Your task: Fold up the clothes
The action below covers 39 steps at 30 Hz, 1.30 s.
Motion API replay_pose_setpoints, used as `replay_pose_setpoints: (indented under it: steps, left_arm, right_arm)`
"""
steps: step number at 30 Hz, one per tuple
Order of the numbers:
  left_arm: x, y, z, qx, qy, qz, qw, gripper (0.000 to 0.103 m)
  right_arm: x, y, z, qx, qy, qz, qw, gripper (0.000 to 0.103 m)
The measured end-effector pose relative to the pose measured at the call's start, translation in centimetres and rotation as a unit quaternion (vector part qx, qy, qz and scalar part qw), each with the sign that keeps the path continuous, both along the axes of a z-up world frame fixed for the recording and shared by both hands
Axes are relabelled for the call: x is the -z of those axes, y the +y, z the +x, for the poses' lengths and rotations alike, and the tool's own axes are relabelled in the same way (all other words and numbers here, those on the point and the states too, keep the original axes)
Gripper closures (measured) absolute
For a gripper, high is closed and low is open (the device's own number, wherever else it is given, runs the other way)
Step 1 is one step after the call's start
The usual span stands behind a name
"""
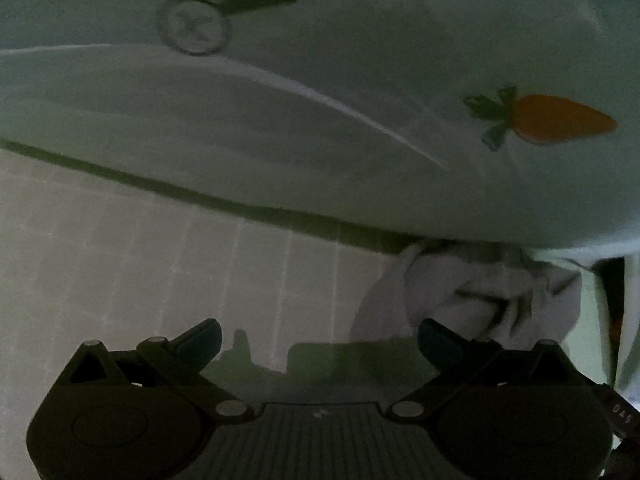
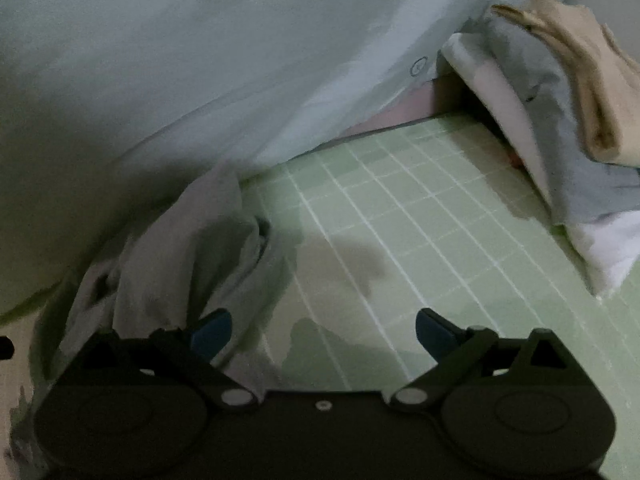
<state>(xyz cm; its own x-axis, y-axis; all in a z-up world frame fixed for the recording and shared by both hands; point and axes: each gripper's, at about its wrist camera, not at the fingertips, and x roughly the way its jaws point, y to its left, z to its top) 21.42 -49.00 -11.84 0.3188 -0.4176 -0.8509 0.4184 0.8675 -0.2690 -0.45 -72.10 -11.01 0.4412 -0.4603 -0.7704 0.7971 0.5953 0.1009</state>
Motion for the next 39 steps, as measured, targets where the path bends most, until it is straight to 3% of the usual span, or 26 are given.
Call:
replay_pose_setpoints:
  steps: [4,10,13,20,26,35,39]
  left_arm:
    - [1.2,-1.7,0.4,0.021,-0.015,0.053,0.9983,0.000]
    - [2.2,-2.4,-0.9,0.045,-0.080,0.128,0.9875,0.000]
    - [2.5,-2.3,-1.6,0.053,-0.114,0.156,0.9797,0.000]
    - [1.0,-0.5,-2.5,0.017,-0.153,0.174,0.9727,0.000]
    - [-1.6,1.5,-5.4,0.000,-0.187,0.155,0.9699,0.000]
    - [-6.4,5.9,-10.0,-0.041,-0.222,0.099,0.9690,0.000]
    - [-7.2,8.2,-12.7,-0.058,-0.239,0.071,0.9666,0.000]
  right_arm:
    - [1.0,-0.9,2.6,-0.010,0.008,0.012,1.000,0.004]
    - [2.8,0.0,5.6,-0.057,0.104,-0.037,0.992,0.004]
    - [3.1,0.2,5.9,-0.069,0.128,-0.063,0.987,0.004]
    - [3.1,0.4,4.8,-0.083,0.224,-0.165,0.957,0.005]
    - [1.3,0.9,1.6,-0.057,0.209,-0.175,0.961,0.005]
    - [-3.9,5.8,-3.0,-0.056,0.136,-0.282,0.948,0.005]
    - [-5.9,8.8,-5.7,-0.058,0.100,-0.325,0.939,0.005]
